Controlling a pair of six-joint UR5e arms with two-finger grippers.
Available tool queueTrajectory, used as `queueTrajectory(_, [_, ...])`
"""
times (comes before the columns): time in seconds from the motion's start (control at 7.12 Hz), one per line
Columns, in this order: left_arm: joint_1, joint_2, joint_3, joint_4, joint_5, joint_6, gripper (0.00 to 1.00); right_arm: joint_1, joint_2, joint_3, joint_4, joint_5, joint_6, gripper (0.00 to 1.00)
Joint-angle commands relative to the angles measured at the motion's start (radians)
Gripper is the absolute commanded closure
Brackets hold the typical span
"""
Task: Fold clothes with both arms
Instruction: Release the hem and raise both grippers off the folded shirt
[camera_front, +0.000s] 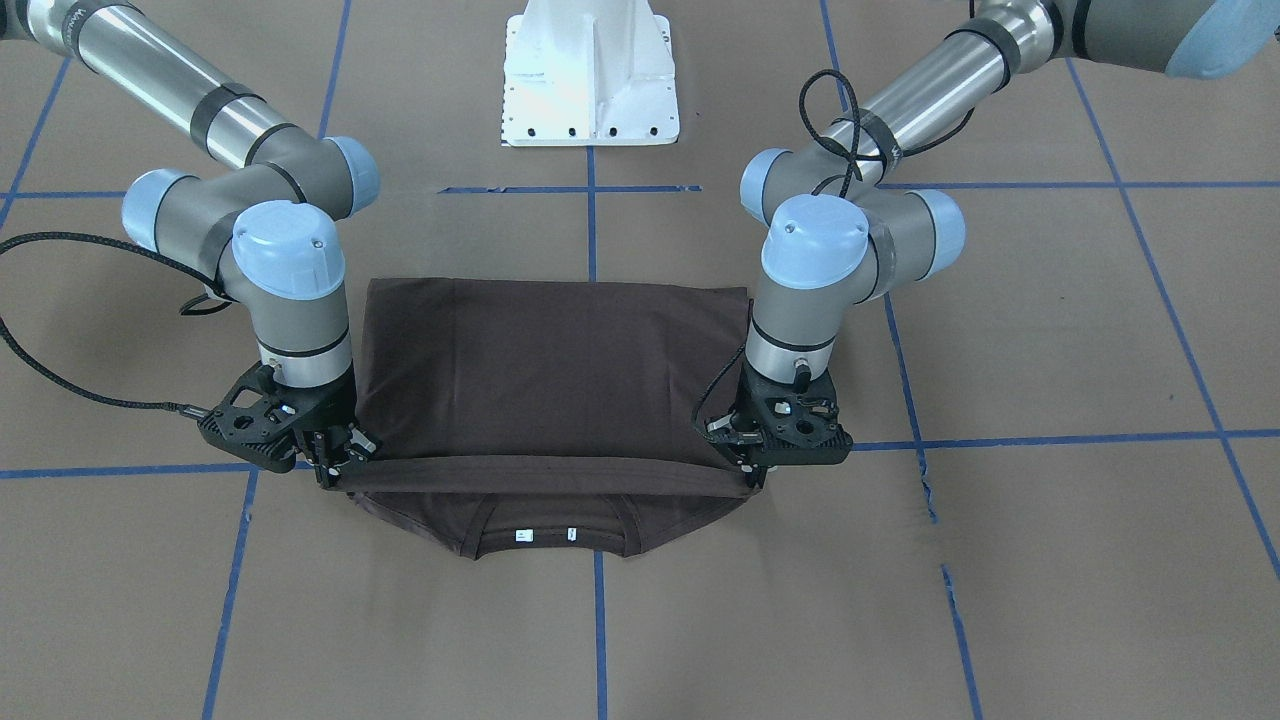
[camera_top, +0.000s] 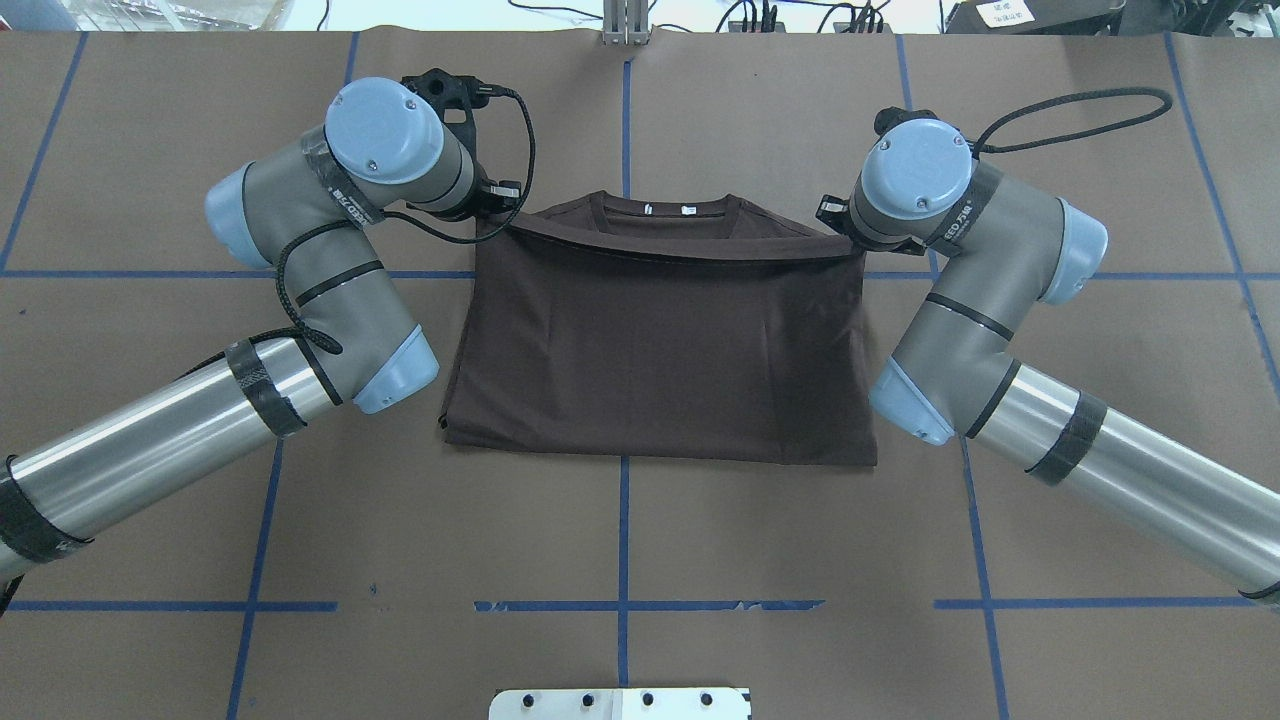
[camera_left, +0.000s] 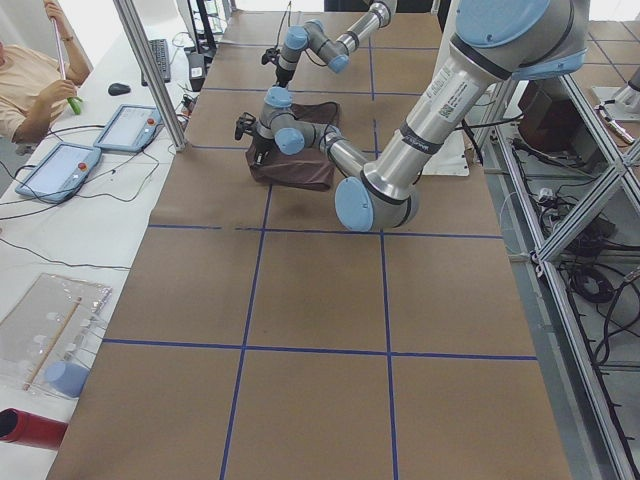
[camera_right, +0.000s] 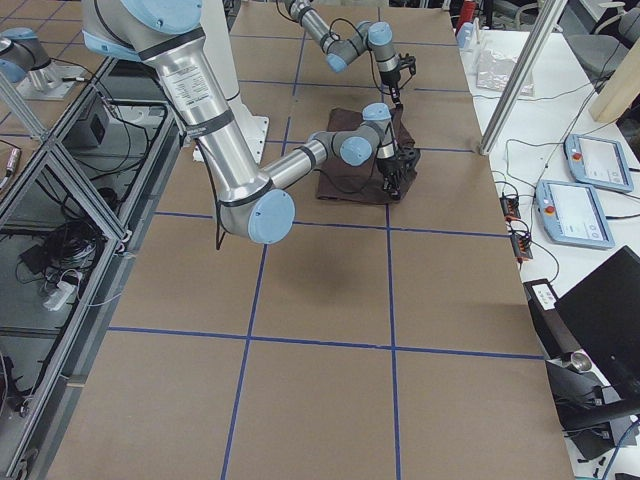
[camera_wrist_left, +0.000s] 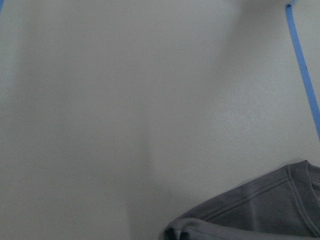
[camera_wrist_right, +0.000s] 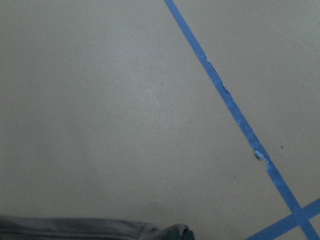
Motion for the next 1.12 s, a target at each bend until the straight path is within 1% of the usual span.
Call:
queueTrajectory(0.0, [0.004, 0.015, 0.001, -0.001, 0.001, 0.036, 0.01, -0.006, 0.003, -0.012, 0.001, -0.017, -0.052, 0.01])
queueTrajectory(0.14, [0.001, 0.045, -0.034, -0.017, -0.002, 0.123, 0.0, 0.0, 0.002, -0.002, 0.006, -0.014, -0.111, 0.0])
queueTrajectory(0.28, [-0.001, 0.105, -0.125, -0.017, -0.011, 0.165, 0.0, 0.026, 0.002, 0.025, 0.004, 0.015, -0.208, 0.0])
queueTrajectory(0.42, [0.005, 0.148, -0.205, -0.016, -0.012, 0.165, 0.0, 0.049, -0.006, 0.05, 0.007, 0.074, -0.247, 0.0])
queueTrajectory(0.56, [0.014, 0.216, -0.3, -0.022, -0.023, 0.158, 0.0, 0.052, -0.009, 0.07, 0.007, 0.08, -0.247, 0.0])
queueTrajectory(0.7, [0.023, 0.295, -0.409, -0.019, -0.081, 0.132, 0.0, 0.052, -0.011, 0.076, 0.007, 0.078, -0.247, 0.0])
queueTrajectory(0.84, [0.084, 0.355, -0.483, -0.02, -0.08, -0.013, 0.22, 0.052, -0.012, 0.077, 0.007, 0.078, -0.245, 0.0])
queueTrajectory(0.98, [0.141, 0.363, -0.488, -0.02, -0.068, -0.133, 0.52, 0.052, -0.014, 0.077, 0.007, 0.077, -0.244, 0.0])
